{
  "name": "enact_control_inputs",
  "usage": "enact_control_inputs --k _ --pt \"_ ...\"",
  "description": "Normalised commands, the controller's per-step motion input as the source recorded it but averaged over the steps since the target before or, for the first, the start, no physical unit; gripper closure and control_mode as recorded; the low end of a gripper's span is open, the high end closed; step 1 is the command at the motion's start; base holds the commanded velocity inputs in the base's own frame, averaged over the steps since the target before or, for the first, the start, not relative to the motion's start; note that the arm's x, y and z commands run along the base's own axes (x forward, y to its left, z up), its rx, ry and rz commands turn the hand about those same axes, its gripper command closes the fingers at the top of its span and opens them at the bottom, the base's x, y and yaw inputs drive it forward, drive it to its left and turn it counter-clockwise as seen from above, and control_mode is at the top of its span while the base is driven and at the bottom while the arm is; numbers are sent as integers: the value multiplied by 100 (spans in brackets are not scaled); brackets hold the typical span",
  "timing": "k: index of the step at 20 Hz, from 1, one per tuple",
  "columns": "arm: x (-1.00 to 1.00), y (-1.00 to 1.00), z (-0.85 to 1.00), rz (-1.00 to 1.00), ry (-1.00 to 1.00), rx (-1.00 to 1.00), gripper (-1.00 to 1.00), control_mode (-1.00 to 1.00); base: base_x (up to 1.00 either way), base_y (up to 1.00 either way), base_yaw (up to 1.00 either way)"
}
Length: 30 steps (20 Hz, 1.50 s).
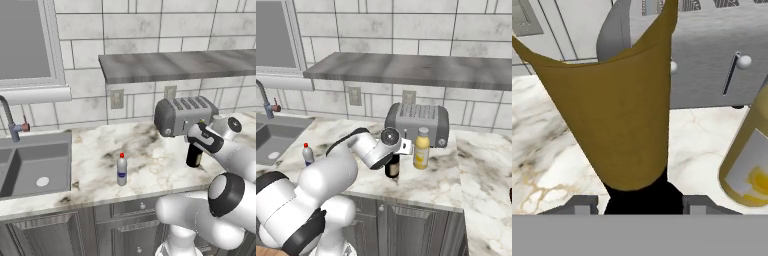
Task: Place the drinks on the dining counter in a tight cluster.
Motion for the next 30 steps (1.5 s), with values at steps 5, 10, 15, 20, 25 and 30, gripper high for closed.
enact_control_inputs --k 5,10,15,20,25,30 --pt "0 0 0 0 0 0 100 -100 0 0 0" --pt "-16 -2 5 0 0 0 100 -100 0 0 0" --pt "-69 0 46 0 -1 0 100 -100 0 0 0" --pt "-81 4 86 0 0 -1 100 -100 0 0 0" --pt "-60 14 92 1 0 -3 100 -100 0 0 0" --pt "-62 22 75 1 0 -2 100 -100 0 0 0"
